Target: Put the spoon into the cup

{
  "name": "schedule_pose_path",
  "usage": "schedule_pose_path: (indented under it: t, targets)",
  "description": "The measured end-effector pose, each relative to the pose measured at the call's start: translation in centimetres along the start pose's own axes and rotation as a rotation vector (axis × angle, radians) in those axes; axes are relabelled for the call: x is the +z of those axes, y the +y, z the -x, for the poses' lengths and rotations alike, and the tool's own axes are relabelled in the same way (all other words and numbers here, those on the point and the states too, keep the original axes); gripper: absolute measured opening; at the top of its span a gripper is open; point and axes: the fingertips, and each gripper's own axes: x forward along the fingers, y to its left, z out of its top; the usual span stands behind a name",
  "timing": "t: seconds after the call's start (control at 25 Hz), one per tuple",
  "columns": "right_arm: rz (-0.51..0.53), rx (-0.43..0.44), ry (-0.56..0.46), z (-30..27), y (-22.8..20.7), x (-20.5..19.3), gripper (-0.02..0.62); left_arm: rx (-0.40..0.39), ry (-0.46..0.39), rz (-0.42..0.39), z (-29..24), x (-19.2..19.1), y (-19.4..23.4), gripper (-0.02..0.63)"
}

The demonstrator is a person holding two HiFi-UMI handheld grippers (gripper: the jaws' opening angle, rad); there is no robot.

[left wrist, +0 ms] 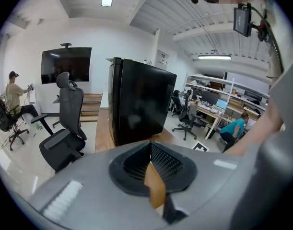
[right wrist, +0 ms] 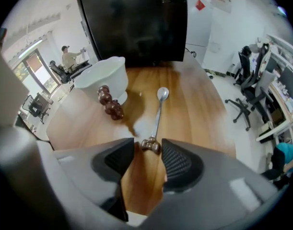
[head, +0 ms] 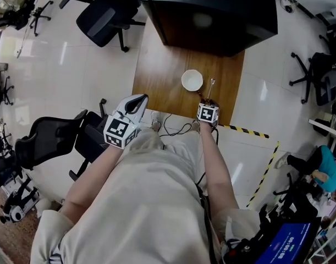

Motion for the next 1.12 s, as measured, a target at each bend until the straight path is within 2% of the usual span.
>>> schedule_pose_path:
  t: [0.24, 0.28, 0.44, 0.76, 0.92, 1.12]
  targets:
    - [-0.029, -0.055, 0.032, 0.1, -0.6, -0.6, 0.158, 0.003, -0.014, 0.000, -0.1, 0.2, 1.3, 0.005]
    - [-0.022, -0.054, 0.035, 0.2, -0.5, -0.6, 0.133, 0.001, -0.016, 0.001, -0.2, 0.2, 1.4, 0.005]
    - [-0.011, -0.011, 0.005, 0.1, -0.1, 0.1, 0.127, -0.005, -0.018, 0.009, -0.5, 0.2, 1.5, 0.005]
    - [0.014, 0.024, -0.011, 3.3, -1.2, 0.7, 0.126, -0.032, -0.047, 0.033, -0.5, 1.0, 0.0, 0.005]
    - [0.023, 0.060, -0.034, 6.4, -1.9, 1.6, 0.126, -0.054, -0.064, 0.042, -0.8, 1.3, -1.1, 0.005]
    - [0.082, 0.138, -0.093, 11.0, -0.7, 4.3, 0.126, -0.078, -0.091, 0.049, -0.9, 2.2, -1.4, 0.005]
